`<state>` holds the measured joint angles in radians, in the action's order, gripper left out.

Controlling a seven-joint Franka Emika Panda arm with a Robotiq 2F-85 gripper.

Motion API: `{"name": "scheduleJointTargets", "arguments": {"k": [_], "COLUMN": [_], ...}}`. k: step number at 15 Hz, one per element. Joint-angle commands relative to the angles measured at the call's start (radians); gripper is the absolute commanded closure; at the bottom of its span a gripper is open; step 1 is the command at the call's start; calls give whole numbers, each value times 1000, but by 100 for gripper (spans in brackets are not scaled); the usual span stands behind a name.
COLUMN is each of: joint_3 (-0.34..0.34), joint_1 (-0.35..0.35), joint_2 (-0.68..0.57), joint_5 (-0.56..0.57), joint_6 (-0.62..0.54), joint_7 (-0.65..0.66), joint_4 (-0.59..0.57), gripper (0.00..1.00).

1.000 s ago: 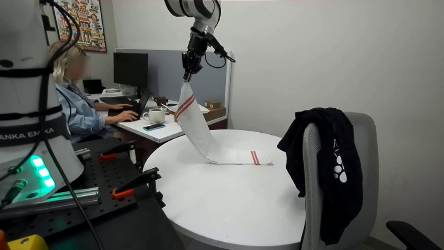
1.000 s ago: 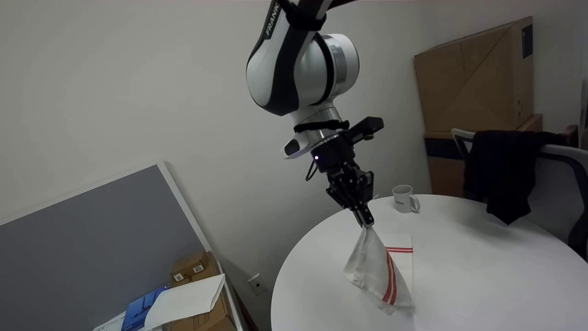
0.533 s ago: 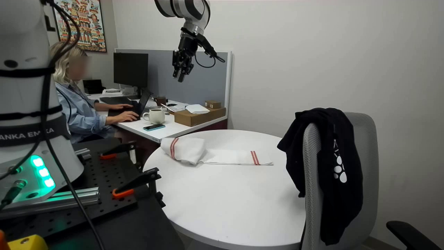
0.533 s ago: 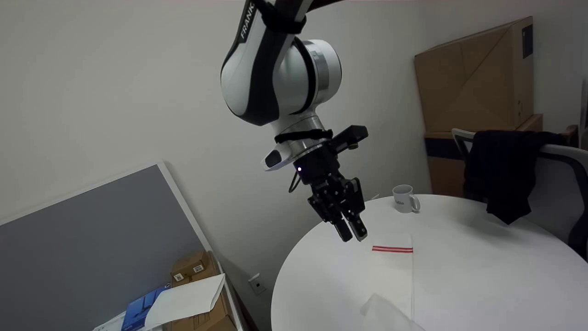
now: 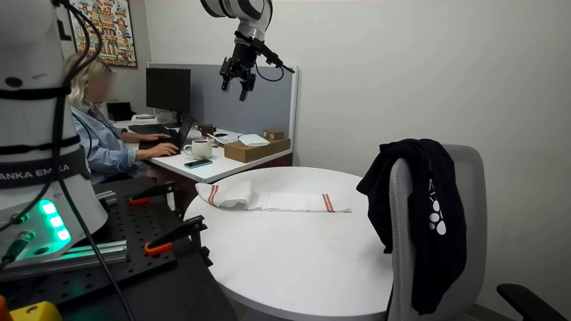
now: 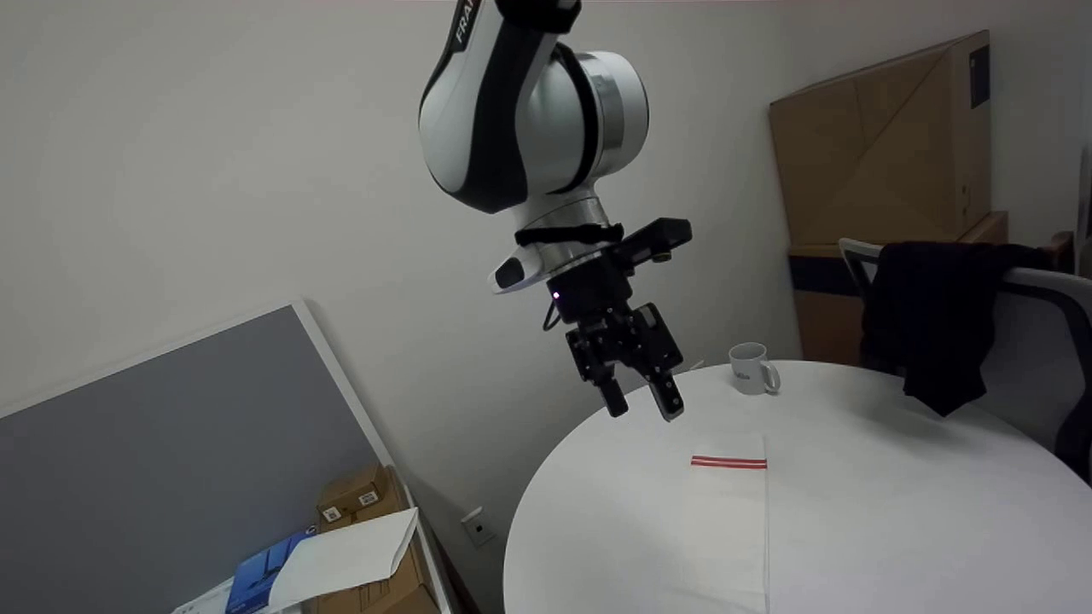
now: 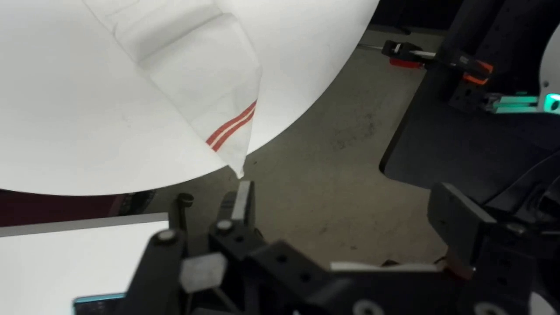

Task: Unfold the tea towel

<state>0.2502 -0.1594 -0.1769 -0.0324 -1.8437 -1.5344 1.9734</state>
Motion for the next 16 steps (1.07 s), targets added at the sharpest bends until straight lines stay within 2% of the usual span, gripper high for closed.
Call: {"name": "scheduleJointTargets", "arguments": {"k": [1, 8, 16], "joint_3": [-40, -125, -181], "joint_1": [18, 90, 147], "joint_2": [22, -7, 6], "joint_5": [-35, -61, -59], "joint_6": [-65, -214, -501], "joint_7": [111, 307, 593], "joint_4": [10, 38, 201], "gripper": [0, 0, 0]}}
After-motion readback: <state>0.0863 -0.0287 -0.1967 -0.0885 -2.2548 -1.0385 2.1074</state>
